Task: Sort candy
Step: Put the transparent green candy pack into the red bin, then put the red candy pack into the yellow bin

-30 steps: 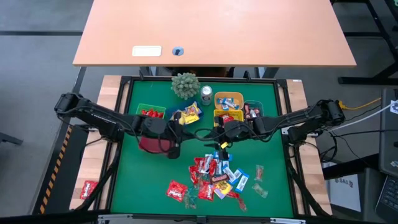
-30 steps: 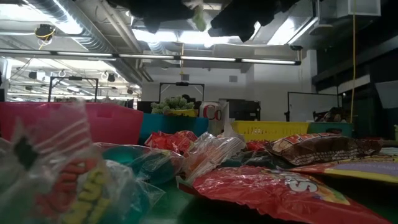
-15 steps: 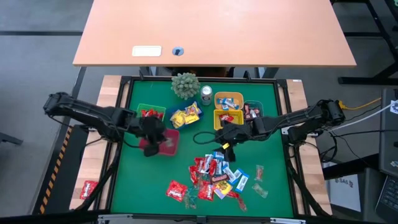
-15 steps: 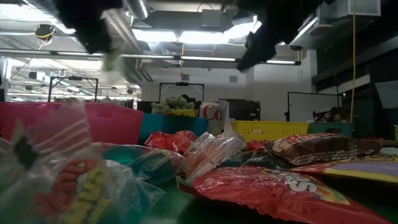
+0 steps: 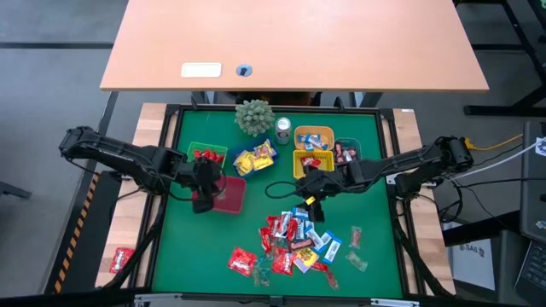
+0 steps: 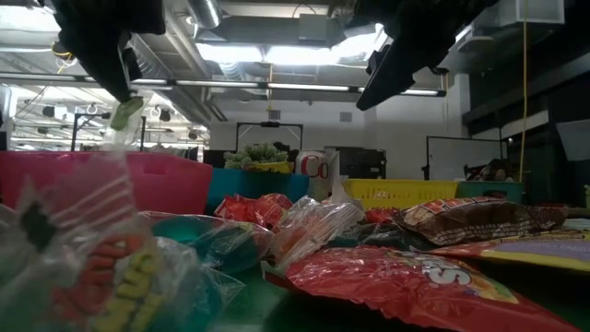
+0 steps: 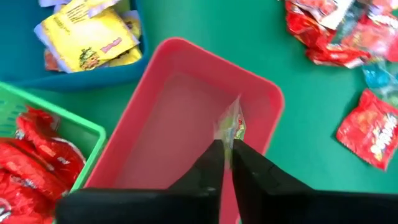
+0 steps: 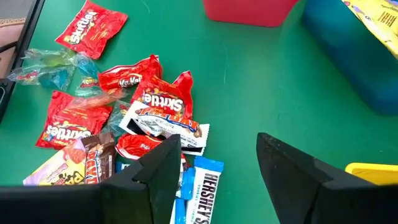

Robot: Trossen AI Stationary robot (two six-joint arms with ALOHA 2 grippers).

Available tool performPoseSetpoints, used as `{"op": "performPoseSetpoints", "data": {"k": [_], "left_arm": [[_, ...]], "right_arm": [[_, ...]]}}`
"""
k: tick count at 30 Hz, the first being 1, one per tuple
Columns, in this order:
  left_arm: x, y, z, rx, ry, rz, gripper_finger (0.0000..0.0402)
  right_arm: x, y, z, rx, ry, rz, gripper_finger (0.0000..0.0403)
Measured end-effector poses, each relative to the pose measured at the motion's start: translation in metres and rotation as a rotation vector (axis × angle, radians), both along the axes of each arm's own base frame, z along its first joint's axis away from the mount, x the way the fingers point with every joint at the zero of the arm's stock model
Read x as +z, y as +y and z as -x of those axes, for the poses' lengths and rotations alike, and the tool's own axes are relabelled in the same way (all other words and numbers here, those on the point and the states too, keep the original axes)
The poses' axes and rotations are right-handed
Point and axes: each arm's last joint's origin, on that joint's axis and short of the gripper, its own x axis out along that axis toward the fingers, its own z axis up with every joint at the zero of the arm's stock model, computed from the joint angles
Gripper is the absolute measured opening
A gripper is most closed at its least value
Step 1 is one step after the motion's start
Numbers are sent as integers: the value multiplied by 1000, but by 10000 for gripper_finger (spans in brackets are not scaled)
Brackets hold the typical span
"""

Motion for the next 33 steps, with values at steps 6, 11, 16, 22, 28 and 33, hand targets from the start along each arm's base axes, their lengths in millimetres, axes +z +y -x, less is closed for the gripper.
{"op": "performPoseSetpoints", "data": {"k": [6, 11, 16, 22, 28, 33], "left_arm": [[0, 1, -1, 52, -12, -16, 85], [6, -2, -9, 43, -121, 14, 133], [19, -19, -27, -27, -343, 77, 156], [20, -61, -47, -241, -510, 76, 159], [-10, -112, -54, -407, -460, 78, 159], [-45, -153, -55, -521, -387, 75, 159]], "right_arm": [[0, 0, 0, 0, 0, 0, 209], [0, 0, 0, 0, 0, 0, 209], [0, 0, 0, 0, 1, 1, 209], [0, 0, 0, 0, 6, 2, 209], [0, 0, 1, -5, 9, -3, 209], [-1, 0, 1, -6, 9, -3, 209]]}}
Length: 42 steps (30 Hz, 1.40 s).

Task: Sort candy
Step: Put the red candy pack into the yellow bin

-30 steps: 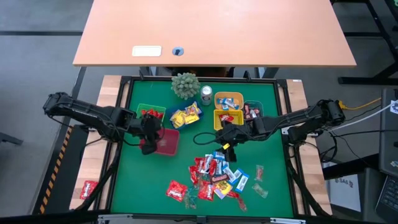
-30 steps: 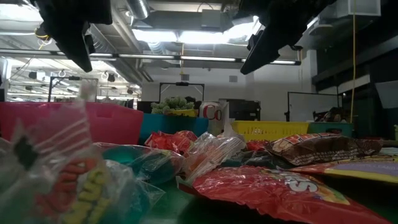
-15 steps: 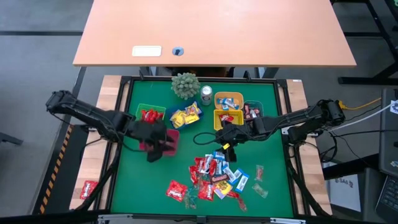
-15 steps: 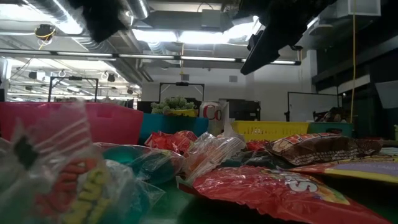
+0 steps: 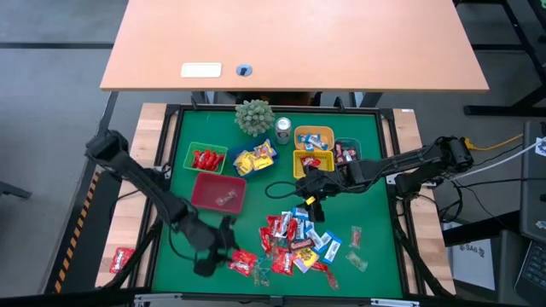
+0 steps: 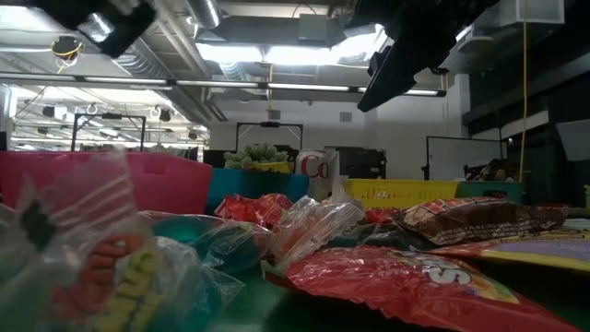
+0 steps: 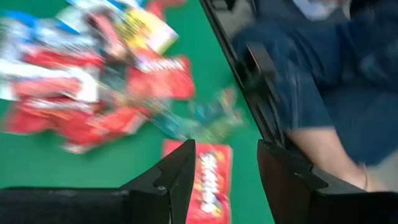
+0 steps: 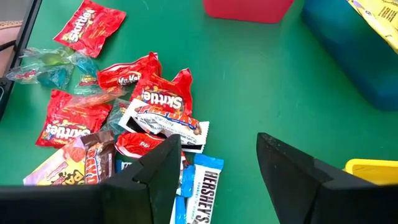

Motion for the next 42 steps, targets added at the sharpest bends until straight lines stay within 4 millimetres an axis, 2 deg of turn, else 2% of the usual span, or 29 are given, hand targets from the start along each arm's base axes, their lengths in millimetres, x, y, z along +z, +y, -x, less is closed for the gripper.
{"op": "performPoseSetpoints", "data": {"k": [4, 8, 24, 28, 37, 42], "left_arm": [[-27, -25, 4, -70, 45, -39, 159], [-51, -36, 7, -81, 87, -106, 157], [-104, -42, 2, -18, 152, -276, 156], [-108, -42, 2, -8, 153, -296, 141], [-106, -43, 0, 19, 107, -273, 50], [-98, -40, -7, 49, 58, -228, 16]], "right_arm": [[0, 0, 0, -1, 0, 0, 209], [0, 0, 0, -2, 0, -1, 209], [0, 0, 0, -2, 0, -1, 209], [0, 0, 0, -2, 0, -1, 209], [0, 0, 0, -1, 0, -1, 209], [0, 0, 0, -1, -4, -2, 209]]}}
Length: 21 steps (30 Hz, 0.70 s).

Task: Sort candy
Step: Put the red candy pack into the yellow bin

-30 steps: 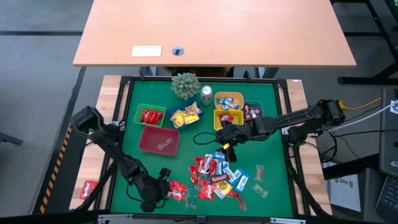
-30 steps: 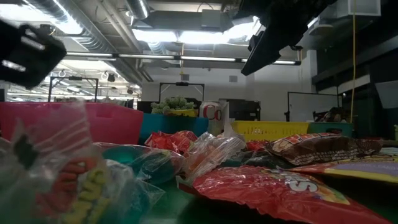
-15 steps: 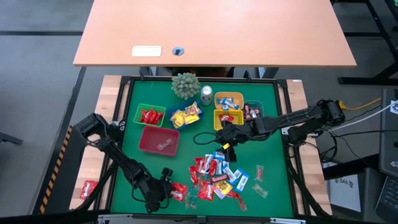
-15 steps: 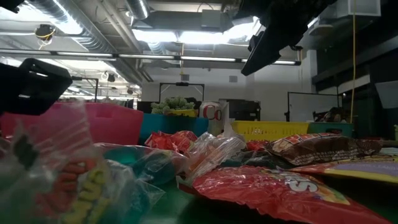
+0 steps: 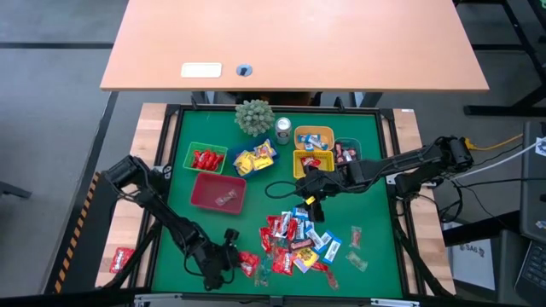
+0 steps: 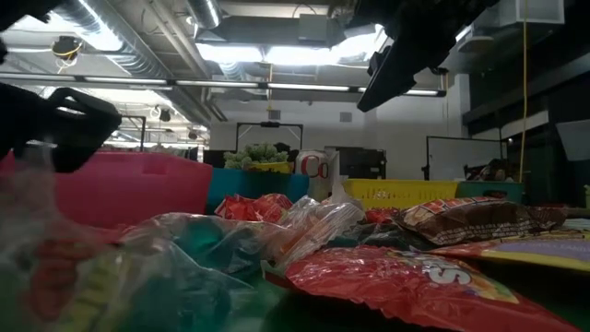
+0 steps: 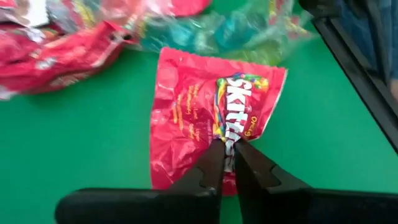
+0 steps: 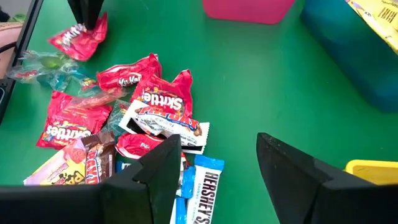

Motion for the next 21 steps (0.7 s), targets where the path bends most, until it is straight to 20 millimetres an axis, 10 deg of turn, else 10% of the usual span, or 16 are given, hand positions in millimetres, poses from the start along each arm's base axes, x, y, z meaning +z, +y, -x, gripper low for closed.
{"op": "performPoseSetpoints", "data": {"k": [21], "left_arm": [[47, 90, -65, 364, -245, 116, 1]], "right_arm": [[5, 5, -4, 297, -113, 77, 209]]}}
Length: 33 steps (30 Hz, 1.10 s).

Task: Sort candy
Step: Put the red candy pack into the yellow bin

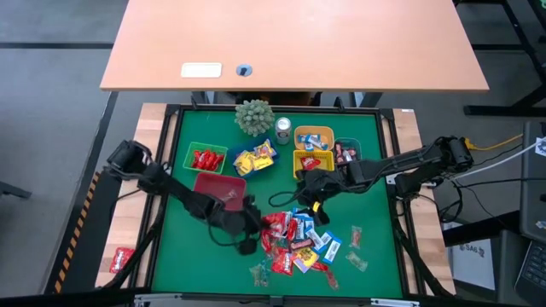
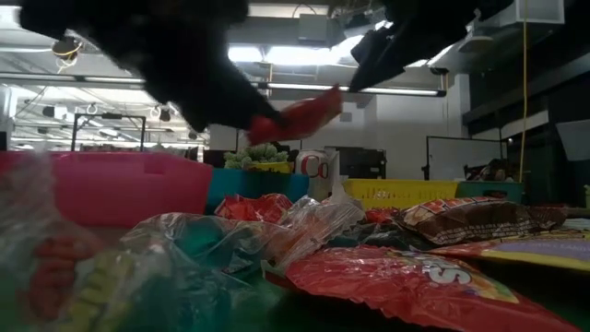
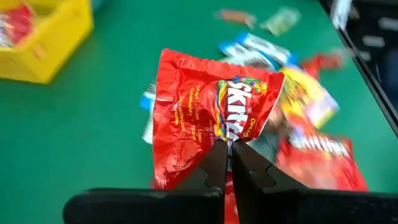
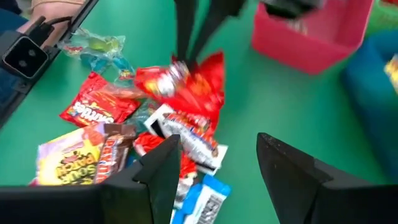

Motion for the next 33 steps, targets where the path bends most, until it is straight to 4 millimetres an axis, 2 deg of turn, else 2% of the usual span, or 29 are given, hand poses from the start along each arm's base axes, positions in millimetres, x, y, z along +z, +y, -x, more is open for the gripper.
{"op": "performPoseSetpoints", "data": {"k": [5, 12, 22, 26, 33], "left_arm": [[6, 26, -14, 79, -67, 34, 1], [15, 56, -28, 50, -147, 138, 1], [21, 72, -34, -26, -197, 214, 1], [21, 73, -35, -30, -196, 217, 2], [21, 74, -35, -10, -200, 209, 2]], "right_arm": [[1, 0, -1, 85, -46, 78, 209], [1, 0, -1, 181, -84, 170, 209], [1, 0, -1, 197, -88, 188, 205], [1, -1, -1, 183, -88, 201, 168], [1, -2, -1, 152, -86, 231, 60]]}}
